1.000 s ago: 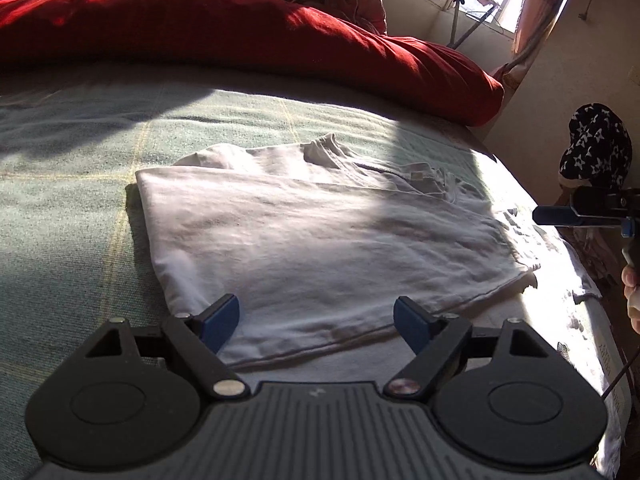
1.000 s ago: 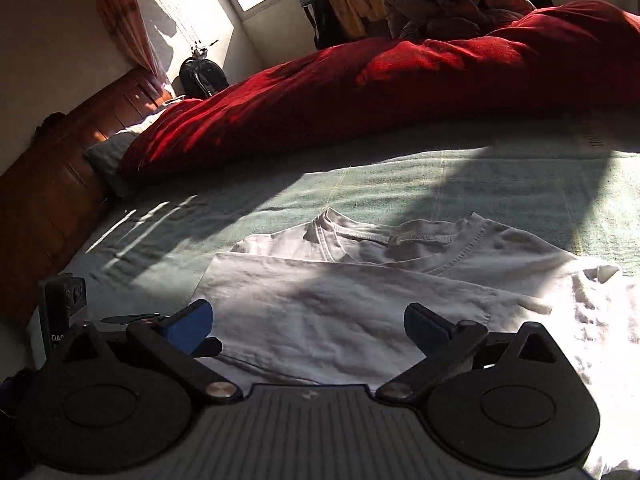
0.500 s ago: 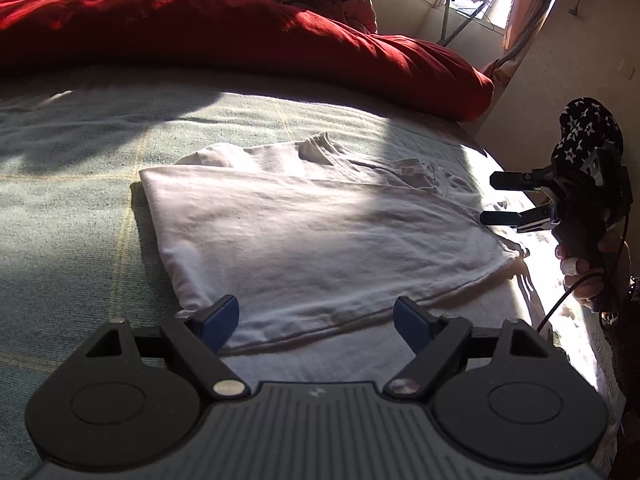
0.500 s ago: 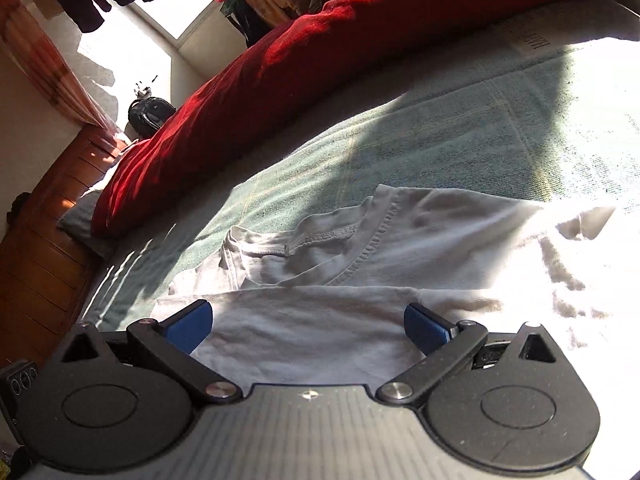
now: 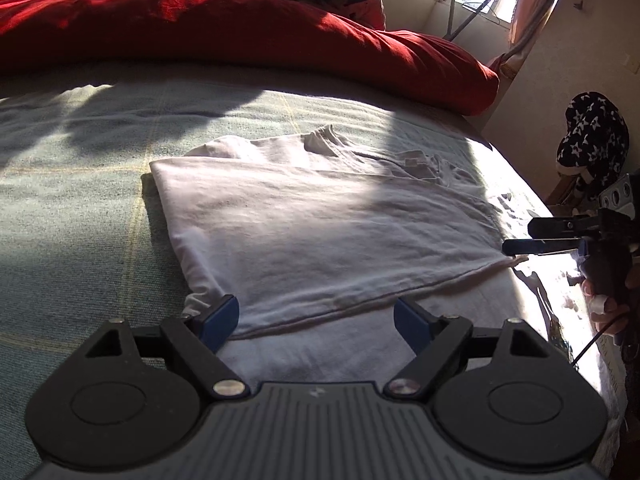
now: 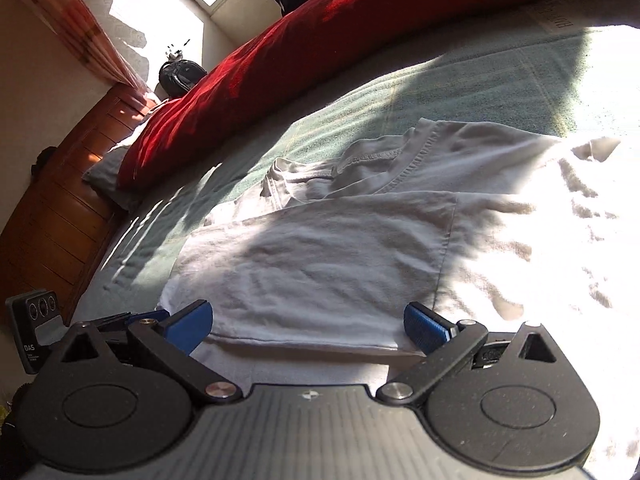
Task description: Fold clothes
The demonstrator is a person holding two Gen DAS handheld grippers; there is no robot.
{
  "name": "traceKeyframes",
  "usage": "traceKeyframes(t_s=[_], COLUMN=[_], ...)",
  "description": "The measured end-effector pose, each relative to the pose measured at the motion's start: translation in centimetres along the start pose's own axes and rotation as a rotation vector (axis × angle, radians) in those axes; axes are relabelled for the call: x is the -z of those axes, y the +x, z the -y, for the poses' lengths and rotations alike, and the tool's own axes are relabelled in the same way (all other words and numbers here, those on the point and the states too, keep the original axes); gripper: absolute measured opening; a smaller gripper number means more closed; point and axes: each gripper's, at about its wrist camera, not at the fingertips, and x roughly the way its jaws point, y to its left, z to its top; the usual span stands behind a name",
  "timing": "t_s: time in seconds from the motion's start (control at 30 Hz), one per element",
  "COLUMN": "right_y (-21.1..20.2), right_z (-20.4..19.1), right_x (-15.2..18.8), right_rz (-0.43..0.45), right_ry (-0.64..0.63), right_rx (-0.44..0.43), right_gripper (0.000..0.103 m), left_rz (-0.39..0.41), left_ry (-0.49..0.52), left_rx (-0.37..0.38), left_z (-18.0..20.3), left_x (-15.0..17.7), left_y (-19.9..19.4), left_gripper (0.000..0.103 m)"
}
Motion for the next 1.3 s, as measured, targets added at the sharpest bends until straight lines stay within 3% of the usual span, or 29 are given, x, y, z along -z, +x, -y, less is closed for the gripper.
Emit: traceKeyframes(t_s=[0.17, 0.27, 0.4, 0.67, 0.83, 0.93, 1.07, 1.17, 1.3], right_y=[-1.2, -0.3, 1.3, -1.4, -4.1, -4.9, -5.8, -6.7, -8.8], right_z=[-1.6, -2.8, -3.1, -6.8, -9.8, -9.9, -9.2, -8.3, -8.3], right_x=[-0.4, -0.3, 0.6, 4.0, 6.7, 8.9, 12.6, 15.9, 19.7], right_rz=[0.031, 0.024, -0.025, -0.034, -0.021, -0.037, -0.065, -0.068, 0.004], right_ry=[-0.022, -0.061, -0.065, -0.156, -0.207, -0.178, -0.134, -0.084, -0.087], right_rx=[0.019, 0.034, 0.161, 0.251, 0.276, 0.282, 0.292, 0.300, 0.324], right_gripper=[0.103, 0.103, 0.103, 0.103, 0.103, 0.103, 0.103, 0.103, 0.103], left_rz=[0.028, -0.018, -0.041, -0.045, -0.046, -0.045, -0.074, -0.055, -0.038], left_ry=[0.020, 0.023, 0.045, 0.107, 0.125, 0.128, 0.092, 0.094, 0.095], left_rx=[0.016, -0.001, -0.040, -0.058, -0.070, -0.104, -0.092, -0.114, -0.139], left_z=[1.1, 1.7, 2.3, 5.2, 7.2, 8.1, 8.5, 8.9, 9.5], left_x=[-0.8, -0.4, 0.5, 1.9, 4.5, 7.1, 10.9, 13.2, 14.9], left_y=[-0.1, 1.3, 1.8, -1.7, -3.5, -4.4, -5.5, -6.7, -8.0], left_gripper=[0.085, 0.085, 0.085, 0.085, 0.085, 0.085, 0.085, 0.091, 0.093])
